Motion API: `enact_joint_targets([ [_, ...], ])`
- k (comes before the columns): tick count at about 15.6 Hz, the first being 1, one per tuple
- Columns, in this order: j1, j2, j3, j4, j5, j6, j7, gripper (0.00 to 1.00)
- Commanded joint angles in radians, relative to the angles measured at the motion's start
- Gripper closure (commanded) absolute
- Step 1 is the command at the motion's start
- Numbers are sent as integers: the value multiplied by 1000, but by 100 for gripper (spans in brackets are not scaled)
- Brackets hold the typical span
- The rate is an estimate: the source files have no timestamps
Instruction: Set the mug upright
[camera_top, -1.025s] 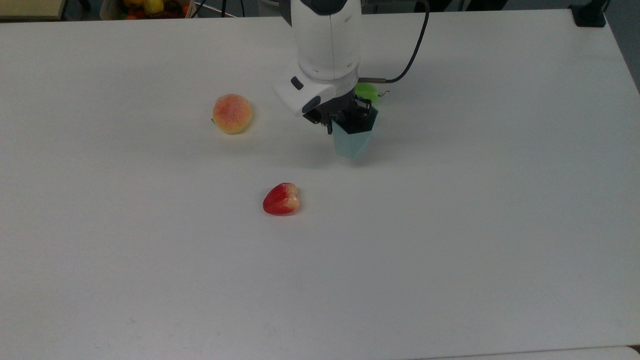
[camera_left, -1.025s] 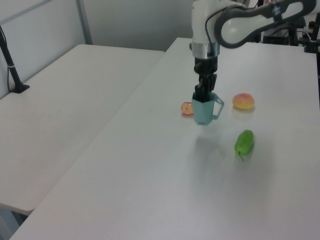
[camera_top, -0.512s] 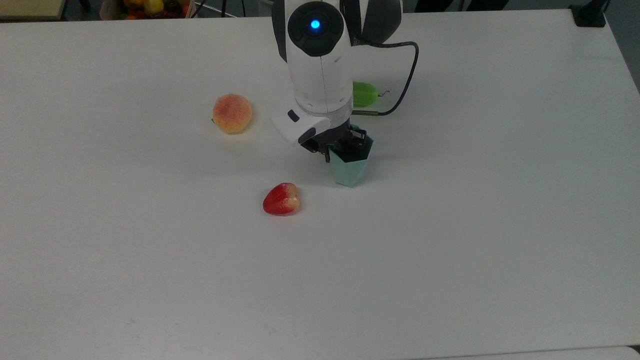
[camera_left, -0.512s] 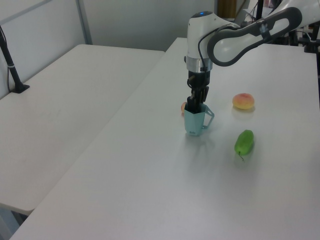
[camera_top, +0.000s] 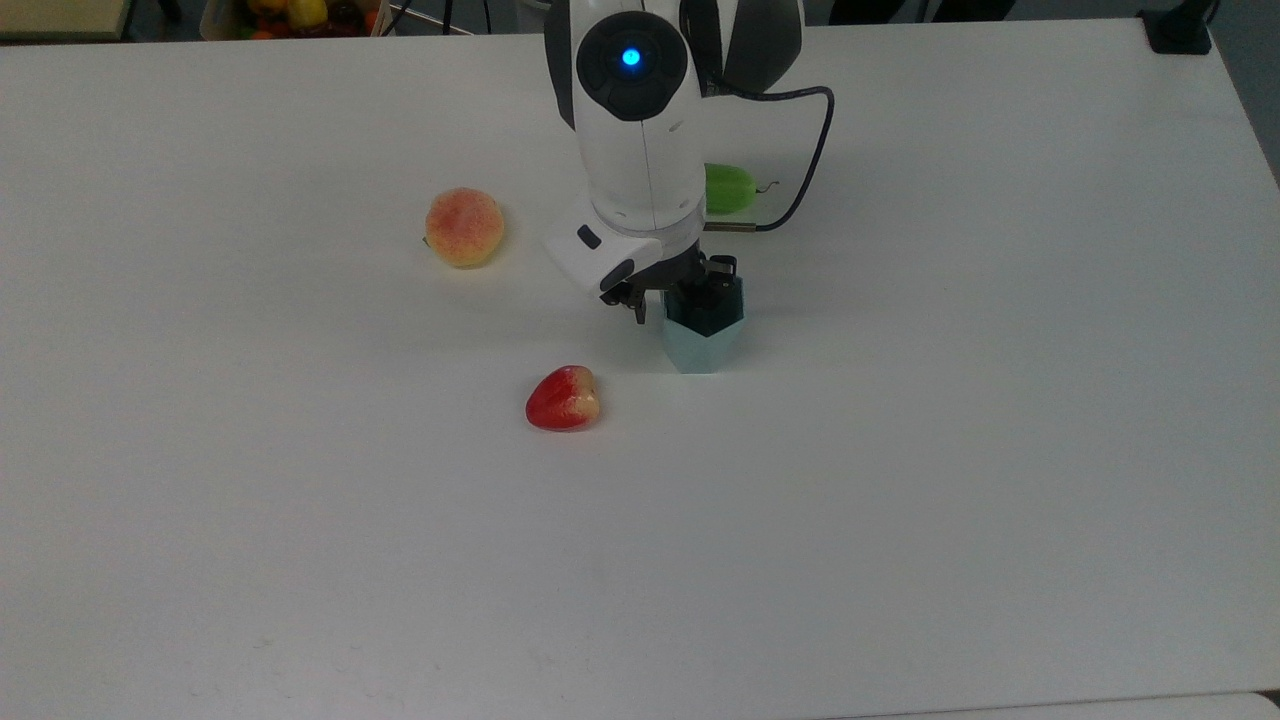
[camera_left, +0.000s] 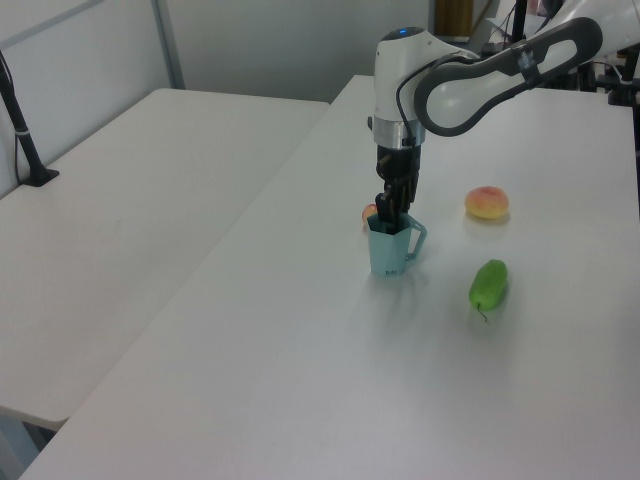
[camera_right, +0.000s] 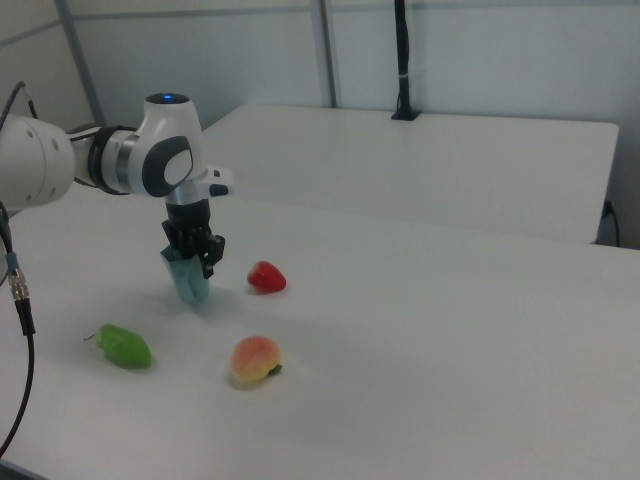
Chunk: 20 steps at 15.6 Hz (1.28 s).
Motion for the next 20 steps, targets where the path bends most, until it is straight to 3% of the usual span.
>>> enact_joint_targets([
  [1, 10, -56, 1, -24, 13, 13, -18, 0],
  [7, -14, -217, -5, -18, 24, -78, -15, 0],
  [11, -63, -335, -16, 23, 59, -270, 2, 0],
  [16, -70, -492, -117, 34, 78, -539, -7, 0],
  [20, -61, -544, -175, 24, 76, -559, -134, 0],
])
